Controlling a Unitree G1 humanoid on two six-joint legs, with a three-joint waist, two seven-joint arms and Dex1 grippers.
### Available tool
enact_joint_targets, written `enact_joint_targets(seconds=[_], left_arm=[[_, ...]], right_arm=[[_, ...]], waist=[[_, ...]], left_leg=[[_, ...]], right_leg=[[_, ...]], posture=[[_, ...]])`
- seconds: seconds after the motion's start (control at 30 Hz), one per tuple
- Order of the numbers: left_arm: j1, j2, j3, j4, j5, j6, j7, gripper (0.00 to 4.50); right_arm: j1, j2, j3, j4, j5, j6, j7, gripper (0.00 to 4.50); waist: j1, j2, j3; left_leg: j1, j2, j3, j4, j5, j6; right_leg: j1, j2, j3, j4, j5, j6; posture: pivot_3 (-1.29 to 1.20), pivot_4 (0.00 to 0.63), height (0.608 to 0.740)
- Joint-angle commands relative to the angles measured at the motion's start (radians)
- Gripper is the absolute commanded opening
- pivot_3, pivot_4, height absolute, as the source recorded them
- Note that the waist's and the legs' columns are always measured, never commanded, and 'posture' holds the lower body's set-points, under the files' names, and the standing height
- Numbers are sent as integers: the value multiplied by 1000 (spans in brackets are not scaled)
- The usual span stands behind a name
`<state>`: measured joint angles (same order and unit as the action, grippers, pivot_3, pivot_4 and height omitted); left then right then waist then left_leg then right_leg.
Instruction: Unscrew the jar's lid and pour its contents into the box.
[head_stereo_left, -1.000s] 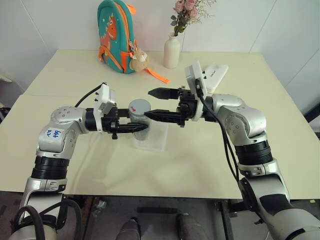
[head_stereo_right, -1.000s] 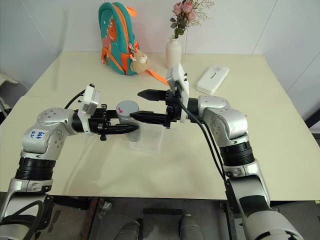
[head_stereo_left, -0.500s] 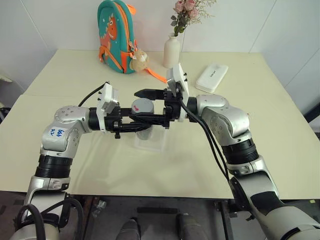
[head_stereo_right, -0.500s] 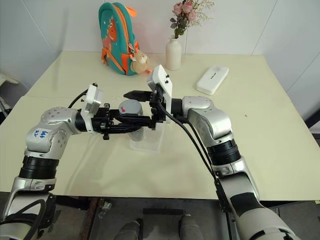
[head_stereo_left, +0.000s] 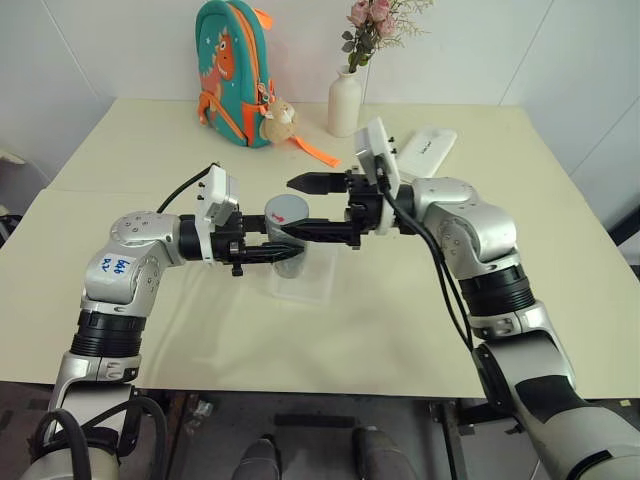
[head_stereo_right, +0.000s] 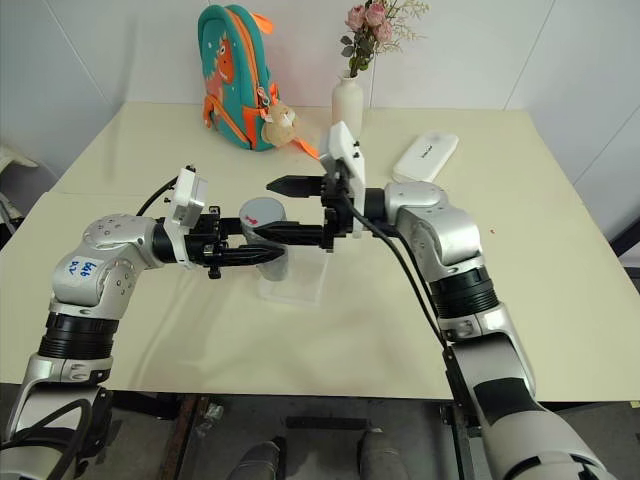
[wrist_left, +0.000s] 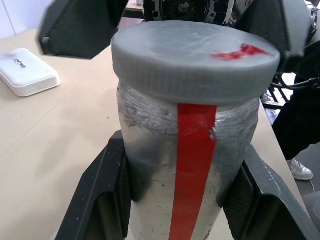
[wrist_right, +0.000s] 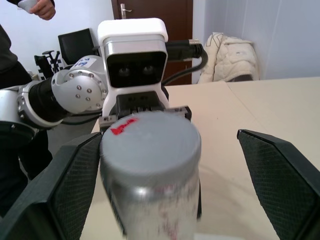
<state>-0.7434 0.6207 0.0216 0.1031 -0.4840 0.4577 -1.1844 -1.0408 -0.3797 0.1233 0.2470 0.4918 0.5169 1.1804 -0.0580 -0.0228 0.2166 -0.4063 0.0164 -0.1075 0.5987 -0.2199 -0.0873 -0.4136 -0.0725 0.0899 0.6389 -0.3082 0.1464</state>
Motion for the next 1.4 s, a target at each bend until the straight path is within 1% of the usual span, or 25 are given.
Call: enact_joint_targets(seconds=[0.03,0.17,0.3,0.4,0.47,0.67,0.87,1.03,1.4], left_arm=[[1,4,18,-27,-21,-15,-18,1931],[9,8,24,-33,-22,-12,-18,1931],[13,14,29,-36,-24,-8,-19,1931],[12,19,32,-35,-26,-2,-20,1931],[13,22,30,-36,-25,-1,-20,1931],[0,14,17,-32,-21,-4,-25,1931],[-15,14,17,-14,-15,-9,-30,1931],[-3,8,15,-33,-19,-5,-23,1931],[14,1,15,-53,-24,2,-15,1931]], right_arm=[[14,-78,-72,50,-20,-34,8,4470],[18,-114,-88,87,-31,-51,33,4470],[18,-124,-113,41,31,20,68,4470],[17,-88,-120,-55,105,104,59,4470],[20,-56,-114,-99,118,121,20,4470],[21,73,-42,-157,88,124,-73,4470],[3,138,15,-112,30,62,-93,4470],[-17,155,10,-78,18,43,-93,4470],[-44,132,-3,-17,-13,-5,-71,4470]], waist=[[2,0,0],[-4,0,0],[-10,0,0],[-15,0,0],[-21,0,0],[-24,0,0],[-21,0,0],[-23,0,0],[-23,0,0]], left_leg=[[0,0,0,0,0,0],[0,0,0,0,0,0],[0,0,0,0,0,0],[0,0,0,0,0,0],[0,0,0,0,0,0],[0,0,0,1,0,0],[0,0,0,3,1,-1],[0,0,-1,3,1,-1],[0,0,-1,3,1,0]], right_leg=[[0,0,0,0,0,0],[0,0,0,-1,0,0],[0,0,0,-1,0,0],[0,0,1,-1,0,0],[0,0,1,0,0,0],[0,0,0,3,0,0],[0,0,0,5,0,0],[0,0,0,5,0,0],[0,0,0,5,0,0]], posture=[[0,150,740],[0,150,740],[0,150,740],[0,150,740],[0,150,740],[0,150,740],[0,150,740],[0,150,740],[0,150,740]])
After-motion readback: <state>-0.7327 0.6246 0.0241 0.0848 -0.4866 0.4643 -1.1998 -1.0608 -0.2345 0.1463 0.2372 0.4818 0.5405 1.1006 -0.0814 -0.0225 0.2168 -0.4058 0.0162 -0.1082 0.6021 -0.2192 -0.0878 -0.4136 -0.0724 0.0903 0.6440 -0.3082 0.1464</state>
